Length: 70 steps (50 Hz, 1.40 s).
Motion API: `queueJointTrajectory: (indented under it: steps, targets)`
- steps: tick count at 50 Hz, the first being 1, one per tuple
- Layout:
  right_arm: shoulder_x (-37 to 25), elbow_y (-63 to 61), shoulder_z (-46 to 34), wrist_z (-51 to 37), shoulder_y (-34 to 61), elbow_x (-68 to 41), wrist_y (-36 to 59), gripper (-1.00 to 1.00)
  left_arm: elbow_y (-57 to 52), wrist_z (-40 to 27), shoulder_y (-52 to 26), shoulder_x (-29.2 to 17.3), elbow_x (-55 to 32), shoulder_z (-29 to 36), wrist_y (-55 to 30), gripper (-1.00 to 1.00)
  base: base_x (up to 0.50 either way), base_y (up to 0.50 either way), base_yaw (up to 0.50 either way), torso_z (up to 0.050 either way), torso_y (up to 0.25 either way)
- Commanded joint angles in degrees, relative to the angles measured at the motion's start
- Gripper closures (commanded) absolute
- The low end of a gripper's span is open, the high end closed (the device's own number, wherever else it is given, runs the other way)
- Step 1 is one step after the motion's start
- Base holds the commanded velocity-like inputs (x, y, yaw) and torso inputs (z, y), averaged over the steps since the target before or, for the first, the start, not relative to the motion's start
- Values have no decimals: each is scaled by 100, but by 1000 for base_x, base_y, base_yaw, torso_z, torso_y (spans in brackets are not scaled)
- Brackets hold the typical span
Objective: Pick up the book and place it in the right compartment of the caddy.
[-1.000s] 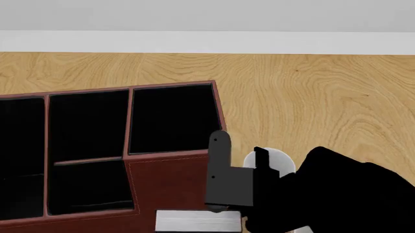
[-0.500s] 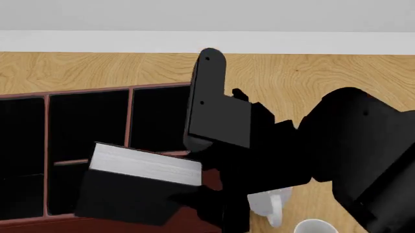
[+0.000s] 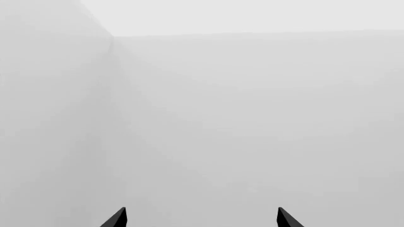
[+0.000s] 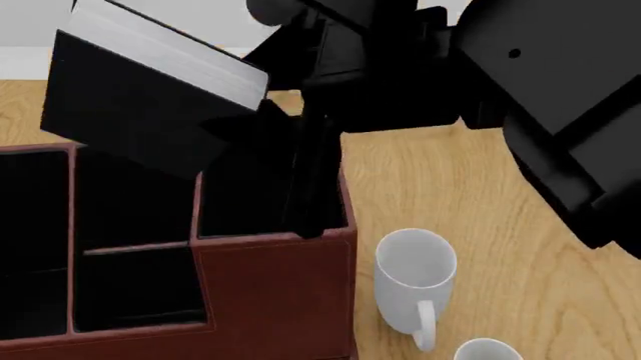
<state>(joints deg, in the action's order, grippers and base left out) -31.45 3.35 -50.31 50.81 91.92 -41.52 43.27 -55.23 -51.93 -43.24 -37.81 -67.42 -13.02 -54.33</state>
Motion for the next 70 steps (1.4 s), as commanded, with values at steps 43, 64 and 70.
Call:
queueJointTrajectory:
  steps: [43, 64, 70]
  targets:
    - [2958, 6914, -1818, 2299, 1735, 2958, -2822, 100, 121, 379, 576, 149, 583, 102, 562, -100, 0, 0, 0, 0, 1]
    - [2830, 6387, -1891, 2121, 1043, 2888, -2664, 100, 136, 446, 884, 91, 649, -24, 734, -100, 0, 0, 0, 1, 1]
    - [2972, 6762, -1919, 2105, 987, 2922, -2935, 100, 151, 443, 893, 74, 667, -9, 747, -100, 0, 0, 0, 0, 2]
